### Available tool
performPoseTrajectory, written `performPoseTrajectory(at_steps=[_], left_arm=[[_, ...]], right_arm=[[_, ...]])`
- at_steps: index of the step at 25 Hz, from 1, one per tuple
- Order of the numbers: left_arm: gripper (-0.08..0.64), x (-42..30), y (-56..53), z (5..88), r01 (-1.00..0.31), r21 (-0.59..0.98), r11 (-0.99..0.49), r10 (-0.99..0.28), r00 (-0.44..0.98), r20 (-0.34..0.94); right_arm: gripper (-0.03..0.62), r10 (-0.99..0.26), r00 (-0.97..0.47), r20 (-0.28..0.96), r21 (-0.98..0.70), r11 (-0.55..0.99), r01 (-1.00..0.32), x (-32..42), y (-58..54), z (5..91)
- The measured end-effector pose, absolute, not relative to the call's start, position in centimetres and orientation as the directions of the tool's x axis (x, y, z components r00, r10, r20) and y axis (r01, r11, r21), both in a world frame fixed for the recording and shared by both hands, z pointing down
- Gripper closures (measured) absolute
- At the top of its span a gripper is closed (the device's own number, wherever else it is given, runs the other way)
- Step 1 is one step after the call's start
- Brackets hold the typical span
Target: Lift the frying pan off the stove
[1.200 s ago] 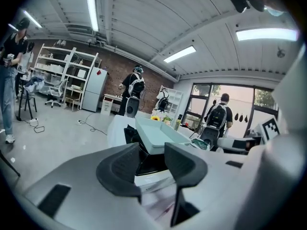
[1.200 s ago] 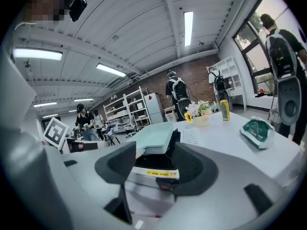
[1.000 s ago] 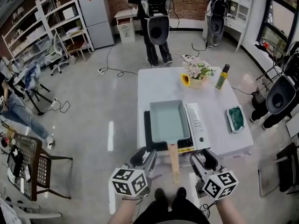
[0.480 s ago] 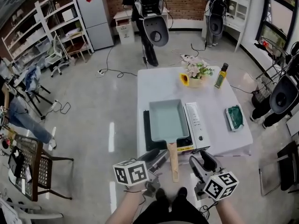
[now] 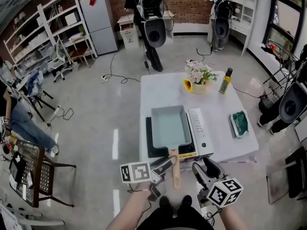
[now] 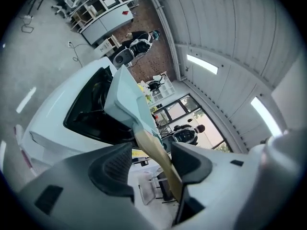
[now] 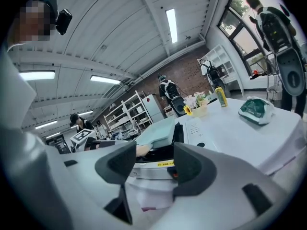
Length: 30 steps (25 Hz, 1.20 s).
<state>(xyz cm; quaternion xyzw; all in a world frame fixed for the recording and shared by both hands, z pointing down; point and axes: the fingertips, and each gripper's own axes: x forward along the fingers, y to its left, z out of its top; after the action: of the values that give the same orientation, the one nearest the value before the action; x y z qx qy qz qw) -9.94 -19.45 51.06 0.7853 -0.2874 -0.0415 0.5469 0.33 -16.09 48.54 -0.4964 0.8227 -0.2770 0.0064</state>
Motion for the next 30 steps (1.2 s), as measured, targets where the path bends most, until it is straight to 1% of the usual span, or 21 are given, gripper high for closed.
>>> performPoseTrajectory(at_steps=[5, 14, 20, 23, 30], left_arm=[[0.328, -9.1, -19.5, 51.4, -0.334, 0.926, -0.176, -0.454, 0.862, 0.224], [0.329, -7.4, -20.1, 52.1, -0.280, 0.949, -0.145, -0.405, 0.892, 0.201], [0.328, -6.4, -20.2, 52.2, -0.244, 0.959, -0.147, -0.338, 0.923, 0.183], [0.329, -6.0, -20.4, 52.3, -0.229, 0.962, -0.146, -0.306, 0.936, 0.177], [0.330, -6.1, -20.8, 52.2, -0.202, 0.975, -0.088, -0.274, 0.946, 0.171]], right_arm=[[0.353, -0.815, -0.521, 0.255, -0.477, 0.363, -0.801, 0.1, -16.3, 48.4], [0.354, -0.790, -0.562, 0.247, -0.510, 0.387, -0.768, -0.8, -16.4, 48.8], [0.356, -0.734, -0.636, 0.238, -0.566, 0.427, -0.705, -2.1, -15.7, 48.9], [0.356, -0.698, -0.678, 0.230, -0.624, 0.429, -0.653, -2.7, -15.6, 49.2], [0.359, -0.643, -0.737, 0.209, -0.712, 0.416, -0.565, -4.1, -15.7, 49.0]])
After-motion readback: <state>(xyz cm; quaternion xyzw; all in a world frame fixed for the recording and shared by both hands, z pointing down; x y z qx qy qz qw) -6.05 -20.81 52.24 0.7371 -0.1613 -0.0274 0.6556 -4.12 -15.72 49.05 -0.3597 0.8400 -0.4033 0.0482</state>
